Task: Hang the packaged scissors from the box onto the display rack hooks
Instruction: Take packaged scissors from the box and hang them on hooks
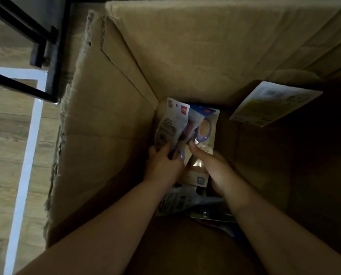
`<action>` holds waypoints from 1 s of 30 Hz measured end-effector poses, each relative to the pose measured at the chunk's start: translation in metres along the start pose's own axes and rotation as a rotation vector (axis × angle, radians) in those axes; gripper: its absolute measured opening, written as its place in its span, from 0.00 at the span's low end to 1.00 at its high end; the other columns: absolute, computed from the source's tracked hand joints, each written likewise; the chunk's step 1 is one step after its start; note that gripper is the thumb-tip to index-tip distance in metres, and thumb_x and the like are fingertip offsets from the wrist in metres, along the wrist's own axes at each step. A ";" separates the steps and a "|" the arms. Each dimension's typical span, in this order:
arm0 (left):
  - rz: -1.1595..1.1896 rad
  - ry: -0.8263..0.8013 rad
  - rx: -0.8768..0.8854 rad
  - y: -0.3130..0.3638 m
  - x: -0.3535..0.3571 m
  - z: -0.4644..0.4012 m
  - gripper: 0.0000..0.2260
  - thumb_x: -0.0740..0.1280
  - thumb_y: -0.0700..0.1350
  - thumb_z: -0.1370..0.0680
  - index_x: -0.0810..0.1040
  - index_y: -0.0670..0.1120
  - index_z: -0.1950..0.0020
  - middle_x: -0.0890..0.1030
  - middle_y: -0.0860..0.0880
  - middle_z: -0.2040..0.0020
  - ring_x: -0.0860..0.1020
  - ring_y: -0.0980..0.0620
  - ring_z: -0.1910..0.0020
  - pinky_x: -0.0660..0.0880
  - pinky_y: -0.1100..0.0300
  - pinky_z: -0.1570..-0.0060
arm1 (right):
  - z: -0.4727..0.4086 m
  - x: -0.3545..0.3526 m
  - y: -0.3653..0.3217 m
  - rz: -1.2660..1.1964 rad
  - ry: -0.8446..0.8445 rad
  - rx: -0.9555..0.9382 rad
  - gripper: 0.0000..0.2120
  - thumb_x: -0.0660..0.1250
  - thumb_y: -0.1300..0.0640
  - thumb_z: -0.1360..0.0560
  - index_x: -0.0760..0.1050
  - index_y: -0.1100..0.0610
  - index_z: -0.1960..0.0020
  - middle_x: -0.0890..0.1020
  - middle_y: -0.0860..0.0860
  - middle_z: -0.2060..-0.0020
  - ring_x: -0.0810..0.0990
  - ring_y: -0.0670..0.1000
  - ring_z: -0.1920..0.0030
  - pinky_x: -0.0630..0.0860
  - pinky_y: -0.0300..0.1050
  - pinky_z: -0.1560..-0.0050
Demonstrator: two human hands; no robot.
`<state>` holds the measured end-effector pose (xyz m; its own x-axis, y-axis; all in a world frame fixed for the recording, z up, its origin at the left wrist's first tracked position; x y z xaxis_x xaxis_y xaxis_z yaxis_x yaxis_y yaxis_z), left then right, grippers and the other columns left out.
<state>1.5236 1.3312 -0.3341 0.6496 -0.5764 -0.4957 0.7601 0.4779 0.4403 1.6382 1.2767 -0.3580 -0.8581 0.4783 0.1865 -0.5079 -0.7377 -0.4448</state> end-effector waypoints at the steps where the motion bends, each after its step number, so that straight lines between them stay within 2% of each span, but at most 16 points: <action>1: -0.004 0.009 -0.003 0.000 -0.001 0.000 0.21 0.65 0.49 0.22 0.69 0.53 0.29 0.60 0.44 0.30 0.67 0.42 0.32 0.64 0.55 0.32 | 0.000 0.000 0.000 -0.031 0.021 -0.008 0.14 0.69 0.52 0.26 0.76 0.54 0.42 0.83 0.49 0.56 0.82 0.39 0.68 0.74 0.31 0.73; 3: -0.025 0.019 0.016 -0.001 -0.001 0.000 0.22 0.65 0.48 0.22 0.68 0.53 0.28 0.63 0.44 0.30 0.67 0.44 0.32 0.64 0.59 0.35 | 0.000 0.001 -0.003 -0.038 0.062 0.001 0.14 0.70 0.55 0.27 0.77 0.56 0.43 0.83 0.50 0.57 0.81 0.40 0.70 0.72 0.30 0.75; 5: -0.029 0.046 0.061 -0.002 -0.001 0.002 0.22 0.65 0.48 0.23 0.68 0.53 0.28 0.66 0.44 0.31 0.69 0.45 0.33 0.66 0.57 0.35 | -0.001 0.002 -0.003 -0.044 0.077 0.025 0.16 0.72 0.56 0.28 0.77 0.58 0.42 0.83 0.53 0.57 0.82 0.43 0.67 0.73 0.32 0.76; 7: -0.011 0.073 0.056 -0.003 -0.002 0.009 0.22 0.65 0.46 0.23 0.68 0.54 0.28 0.66 0.44 0.33 0.69 0.44 0.34 0.68 0.54 0.35 | 0.002 0.011 -0.008 -0.067 0.010 0.012 0.16 0.72 0.59 0.29 0.78 0.58 0.43 0.84 0.57 0.53 0.83 0.47 0.64 0.75 0.35 0.73; 10: 0.004 0.088 0.056 0.000 -0.003 0.024 0.20 0.63 0.42 0.23 0.70 0.49 0.30 0.66 0.45 0.33 0.70 0.44 0.36 0.69 0.57 0.43 | 0.010 0.029 -0.017 0.077 -0.127 -0.054 0.15 0.73 0.60 0.31 0.79 0.56 0.44 0.84 0.53 0.52 0.83 0.44 0.61 0.77 0.34 0.68; 11: 0.008 0.085 0.062 0.000 -0.003 0.029 0.20 0.63 0.41 0.23 0.70 0.50 0.30 0.66 0.46 0.33 0.70 0.45 0.36 0.69 0.57 0.43 | 0.008 0.031 -0.017 0.116 -0.103 -0.074 0.16 0.74 0.60 0.32 0.79 0.56 0.45 0.84 0.54 0.52 0.83 0.47 0.58 0.79 0.36 0.64; 13: 0.028 0.064 0.080 0.003 -0.006 0.036 0.20 0.63 0.41 0.22 0.71 0.53 0.31 0.70 0.47 0.34 0.71 0.45 0.36 0.70 0.54 0.38 | 0.003 0.025 -0.017 0.196 0.065 -0.093 0.15 0.77 0.61 0.34 0.80 0.57 0.48 0.84 0.57 0.52 0.83 0.54 0.53 0.81 0.48 0.52; 14: 0.057 0.046 0.081 0.005 -0.008 0.038 0.19 0.63 0.41 0.23 0.72 0.55 0.32 0.73 0.47 0.35 0.72 0.46 0.36 0.70 0.53 0.37 | 0.003 0.019 -0.016 0.247 0.148 -0.090 0.13 0.76 0.61 0.34 0.80 0.57 0.51 0.84 0.57 0.52 0.82 0.55 0.53 0.80 0.52 0.49; 15: 0.082 0.020 0.073 0.007 -0.009 0.042 0.19 0.64 0.42 0.23 0.73 0.55 0.33 0.75 0.48 0.37 0.73 0.47 0.37 0.71 0.52 0.37 | 0.005 0.014 -0.017 0.281 0.197 -0.092 0.11 0.75 0.62 0.33 0.80 0.58 0.51 0.83 0.57 0.52 0.82 0.54 0.54 0.80 0.52 0.50; 18: 0.138 -0.052 0.034 0.022 -0.012 0.059 0.25 0.67 0.44 0.31 0.73 0.57 0.33 0.79 0.52 0.42 0.76 0.50 0.41 0.74 0.53 0.40 | 0.026 -0.005 -0.027 0.332 0.264 -0.119 0.10 0.69 0.65 0.27 0.78 0.63 0.46 0.81 0.55 0.56 0.78 0.48 0.62 0.77 0.41 0.62; 20: 0.232 -0.125 0.024 0.030 -0.010 0.076 0.31 0.64 0.44 0.38 0.75 0.57 0.35 0.81 0.52 0.45 0.79 0.47 0.45 0.76 0.51 0.43 | 0.051 -0.020 -0.040 0.372 0.342 -0.160 0.08 0.69 0.66 0.28 0.78 0.62 0.50 0.82 0.57 0.55 0.78 0.51 0.60 0.78 0.45 0.56; 21: 0.275 -0.140 0.035 0.032 -0.008 0.082 0.29 0.64 0.43 0.38 0.76 0.55 0.37 0.81 0.52 0.47 0.80 0.48 0.46 0.76 0.52 0.43 | 0.067 -0.025 -0.049 0.379 0.375 -0.175 0.06 0.71 0.66 0.29 0.77 0.60 0.54 0.82 0.58 0.55 0.78 0.53 0.59 0.78 0.48 0.52; 23: 0.271 -0.158 0.078 0.045 -0.011 0.100 0.19 0.66 0.41 0.30 0.77 0.51 0.40 0.80 0.53 0.49 0.78 0.51 0.48 0.75 0.56 0.45 | 0.096 -0.032 -0.065 0.355 0.427 -0.188 0.09 0.72 0.67 0.31 0.74 0.56 0.61 0.81 0.56 0.59 0.78 0.53 0.61 0.76 0.47 0.56; 25: 0.205 -0.136 0.129 0.056 -0.017 0.112 0.15 0.66 0.44 0.27 0.76 0.50 0.41 0.79 0.51 0.48 0.77 0.50 0.47 0.75 0.54 0.44 | 0.123 -0.037 -0.079 0.333 0.441 -0.190 0.11 0.72 0.67 0.31 0.74 0.54 0.62 0.80 0.53 0.63 0.78 0.52 0.62 0.76 0.45 0.58; 28: 0.181 -0.172 0.209 0.087 -0.037 0.145 0.23 0.69 0.49 0.30 0.73 0.51 0.36 0.78 0.48 0.42 0.76 0.48 0.42 0.74 0.49 0.41 | 0.176 -0.035 -0.107 0.349 0.421 -0.212 0.08 0.70 0.68 0.29 0.76 0.56 0.57 0.79 0.52 0.63 0.78 0.52 0.62 0.77 0.46 0.57; 30: 0.155 -0.152 0.255 0.110 -0.058 0.175 0.30 0.69 0.56 0.38 0.73 0.46 0.38 0.78 0.44 0.44 0.76 0.44 0.42 0.73 0.44 0.41 | 0.216 -0.029 -0.127 0.375 0.386 -0.239 0.09 0.70 0.66 0.29 0.74 0.54 0.59 0.79 0.54 0.62 0.78 0.53 0.61 0.76 0.48 0.56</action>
<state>1.5669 1.3015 -0.1257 0.7324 -0.6112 -0.2999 0.6115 0.3970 0.6844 1.7112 1.2537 -0.1176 -0.8638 0.3771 -0.3341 -0.1054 -0.7838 -0.6121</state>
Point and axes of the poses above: each hand's wrist, its own z-axis away from the middle knuckle, its own x-axis out of the palm, y = z × x, the point moved 3 cm from there along -z, towards the middle knuckle
